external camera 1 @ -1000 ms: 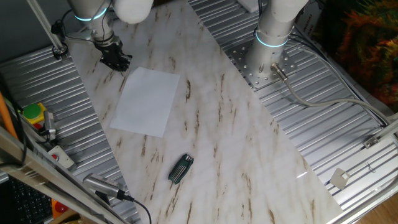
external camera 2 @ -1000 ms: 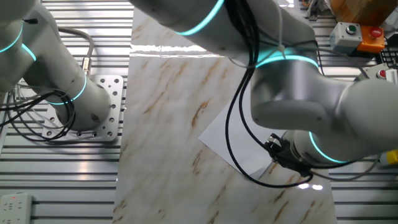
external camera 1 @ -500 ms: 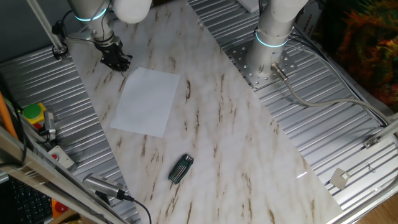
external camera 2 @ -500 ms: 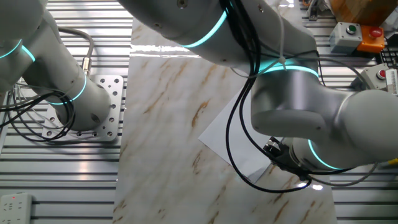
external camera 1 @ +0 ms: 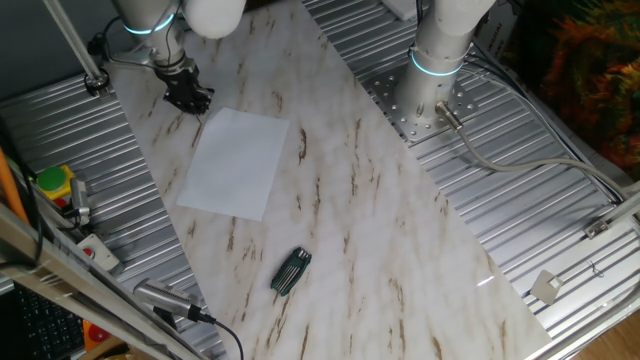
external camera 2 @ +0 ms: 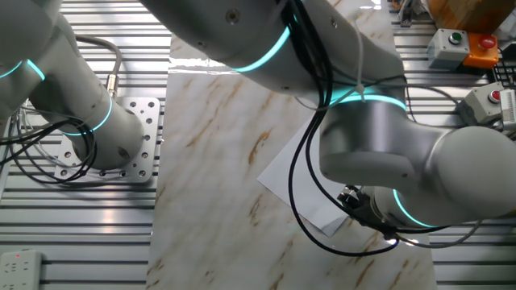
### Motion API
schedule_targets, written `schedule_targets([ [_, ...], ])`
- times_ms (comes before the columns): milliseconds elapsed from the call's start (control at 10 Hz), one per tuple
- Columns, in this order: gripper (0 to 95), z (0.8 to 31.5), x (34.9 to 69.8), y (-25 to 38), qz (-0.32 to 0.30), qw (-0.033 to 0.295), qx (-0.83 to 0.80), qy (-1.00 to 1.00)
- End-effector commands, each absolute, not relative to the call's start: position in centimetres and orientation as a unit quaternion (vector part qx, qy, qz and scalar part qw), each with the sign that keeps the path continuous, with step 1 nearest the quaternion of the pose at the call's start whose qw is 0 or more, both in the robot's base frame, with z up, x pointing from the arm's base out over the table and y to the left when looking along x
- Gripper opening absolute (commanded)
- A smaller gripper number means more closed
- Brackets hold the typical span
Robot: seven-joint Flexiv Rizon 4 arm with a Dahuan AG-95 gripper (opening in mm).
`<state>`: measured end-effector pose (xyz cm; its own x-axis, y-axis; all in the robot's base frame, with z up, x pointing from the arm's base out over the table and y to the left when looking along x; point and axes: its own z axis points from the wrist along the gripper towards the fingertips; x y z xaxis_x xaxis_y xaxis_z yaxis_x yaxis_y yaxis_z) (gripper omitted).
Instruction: Flip over and spread out the paper that is laid flat on the table
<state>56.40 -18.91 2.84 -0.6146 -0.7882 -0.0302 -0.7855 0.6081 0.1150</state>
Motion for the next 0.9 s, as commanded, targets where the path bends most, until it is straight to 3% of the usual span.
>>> schedule_targets([
  [100,0.0,2.92,56.35,-18.93,-0.058,0.012,0.439,-0.897],
  [900,0.0,2.92,56.32,-18.95,-0.062,0.005,0.441,-0.895],
])
